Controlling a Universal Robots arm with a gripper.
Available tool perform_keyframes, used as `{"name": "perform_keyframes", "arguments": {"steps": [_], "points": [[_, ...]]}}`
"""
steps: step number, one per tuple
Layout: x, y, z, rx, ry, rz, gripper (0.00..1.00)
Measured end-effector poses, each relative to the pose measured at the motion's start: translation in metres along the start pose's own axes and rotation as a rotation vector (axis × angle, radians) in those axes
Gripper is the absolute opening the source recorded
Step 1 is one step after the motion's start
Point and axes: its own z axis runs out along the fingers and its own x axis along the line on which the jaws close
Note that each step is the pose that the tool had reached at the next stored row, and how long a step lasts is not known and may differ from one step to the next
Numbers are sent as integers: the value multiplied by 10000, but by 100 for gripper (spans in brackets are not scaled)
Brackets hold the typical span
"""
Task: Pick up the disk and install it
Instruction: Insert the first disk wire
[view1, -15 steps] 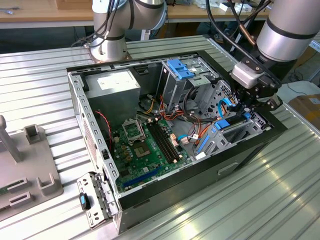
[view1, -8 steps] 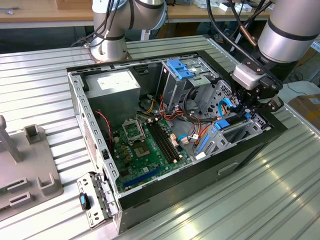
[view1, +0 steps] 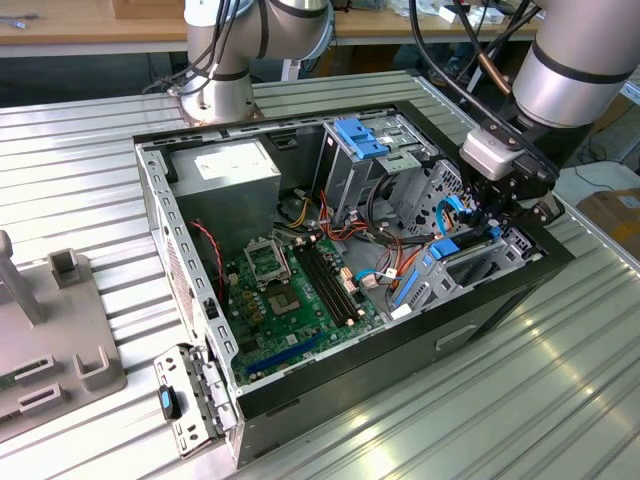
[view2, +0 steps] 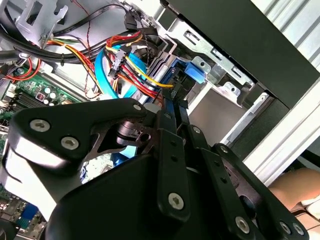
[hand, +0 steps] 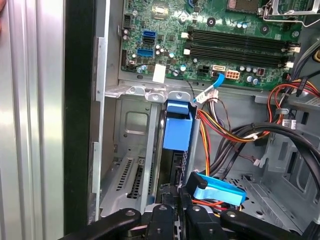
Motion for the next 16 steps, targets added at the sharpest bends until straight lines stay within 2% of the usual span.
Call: {"name": "perform_keyframes", "arguments": {"steps": [10, 14, 16], "points": [[-6, 4, 4, -6, 42, 222, 16], [-6, 4, 7, -16, 108, 547, 16], [-17, 6, 6, -17, 112, 560, 16]]}}
